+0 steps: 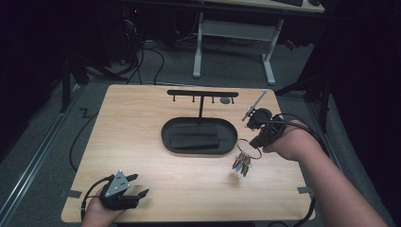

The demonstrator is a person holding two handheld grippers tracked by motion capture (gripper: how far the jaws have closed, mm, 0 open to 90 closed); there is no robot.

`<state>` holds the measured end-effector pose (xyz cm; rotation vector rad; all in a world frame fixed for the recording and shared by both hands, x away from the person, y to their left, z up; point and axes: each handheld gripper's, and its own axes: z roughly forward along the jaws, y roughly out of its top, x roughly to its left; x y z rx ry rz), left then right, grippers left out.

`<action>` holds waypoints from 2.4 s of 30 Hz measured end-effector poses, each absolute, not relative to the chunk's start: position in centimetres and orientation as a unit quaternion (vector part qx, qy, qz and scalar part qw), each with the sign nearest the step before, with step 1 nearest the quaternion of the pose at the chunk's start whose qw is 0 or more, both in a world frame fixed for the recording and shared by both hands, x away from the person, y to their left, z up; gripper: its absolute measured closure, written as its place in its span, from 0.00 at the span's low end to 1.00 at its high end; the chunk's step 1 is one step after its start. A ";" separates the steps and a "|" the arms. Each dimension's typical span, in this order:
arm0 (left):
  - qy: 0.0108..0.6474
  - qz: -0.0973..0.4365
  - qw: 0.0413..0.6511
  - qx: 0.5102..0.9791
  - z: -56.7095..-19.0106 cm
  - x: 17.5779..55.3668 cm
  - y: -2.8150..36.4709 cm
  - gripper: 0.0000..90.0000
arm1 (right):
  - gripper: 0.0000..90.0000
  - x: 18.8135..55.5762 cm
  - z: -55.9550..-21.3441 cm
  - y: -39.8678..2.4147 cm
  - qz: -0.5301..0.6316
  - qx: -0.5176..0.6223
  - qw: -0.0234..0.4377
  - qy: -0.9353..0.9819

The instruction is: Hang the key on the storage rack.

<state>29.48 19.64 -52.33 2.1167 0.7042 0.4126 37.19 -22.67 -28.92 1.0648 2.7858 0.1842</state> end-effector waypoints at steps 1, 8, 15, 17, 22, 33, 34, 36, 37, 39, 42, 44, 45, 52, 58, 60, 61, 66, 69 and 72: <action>0.282 0.164 0.423 0.845 -52.3 29.5 19.6 0.36 | 0.98 37.4 -28.9 -22.6 0.062 0.355 0.076 0.930; 0.283 0.165 0.423 0.844 -52.3 29.5 19.7 0.36 | 0.98 39.0 -28.7 -22.1 0.054 0.352 0.083 0.931; 0.287 0.164 0.427 0.842 -52.3 29.4 20.0 0.36 | 0.98 40.5 -28.3 -21.6 0.063 0.351 0.087 0.930; 0.289 0.164 0.427 0.841 -52.2 29.3 20.2 0.36 | 0.98 41.0 -28.3 -21.5 0.067 0.353 0.087 0.929; 0.286 0.169 0.427 0.841 -52.1 29.1 20.1 0.36 | 0.98 42.3 -28.2 -21.5 0.067 0.362 0.091 0.925; 0.291 0.173 0.433 0.836 -51.9 28.9 20.5 0.36 | 0.98 44.1 -28.1 -21.9 0.072 0.379 0.095 0.918; 0.290 0.171 0.433 0.836 -52.0 28.9 20.5 0.36 | 0.98 44.3 -28.1 -21.9 0.073 0.380 0.093 0.918; 0.287 0.166 0.429 0.840 -52.2 29.0 20.2 0.36 | 0.98 44.5 -28.1 -21.9 0.069 0.380 0.094 0.918; 0.286 0.165 0.426 0.842 -52.3 29.0 20.1 0.36 | 0.98 44.5 -28.2 -21.8 0.066 0.384 0.094 0.916; 0.282 0.167 0.423 0.845 -52.3 28.8 19.9 0.36 | 0.98 44.8 -28.3 -21.8 0.061 0.386 0.093 0.916; 0.283 0.170 0.423 0.844 -52.2 28.7 19.9 0.36 | 0.98 45.2 -28.6 -21.7 0.061 0.381 0.093 0.918; 0.285 0.172 0.423 0.843 -52.1 28.7 20.0 0.36 | 0.98 45.6 -28.7 -21.5 0.064 0.379 0.093 0.918; 0.285 0.173 0.421 0.843 -52.2 28.8 20.0 0.36 | 0.98 45.9 -28.7 -21.5 0.063 0.377 0.094 0.919; 0.292 0.171 0.421 0.842 -52.3 28.8 20.2 0.36 | 0.98 47.6 -28.2 -20.9 0.074 0.388 0.097 0.914; 0.299 0.170 0.421 0.839 -52.3 29.0 20.7 0.36 | 0.98 48.9 -28.2 -20.4 0.085 0.386 0.104 0.913; 0.297 0.173 0.421 0.839 -52.3 28.8 20.8 0.36 | 0.98 49.2 -28.3 -20.3 0.082 0.387 0.103 0.913; 0.297 0.176 0.420 0.839 -52.1 28.8 20.8 0.36 | 0.98 49.4 -28.3 -20.2 0.081 0.385 0.104 0.913; 0.301 0.177 0.422 0.837 -52.0 28.6 21.2 0.36 | 0.98 50.0 -28.0 -20.2 0.078 0.392 0.109 0.910; 0.302 0.182 0.424 0.834 -51.9 28.6 21.2 0.36 | 0.98 50.4 -27.7 -20.3 0.079 0.400 0.111 0.906; 0.302 0.180 0.423 0.835 -52.0 28.6 21.2 0.36 | 0.98 50.7 -27.9 -20.6 0.082 0.403 0.110 0.905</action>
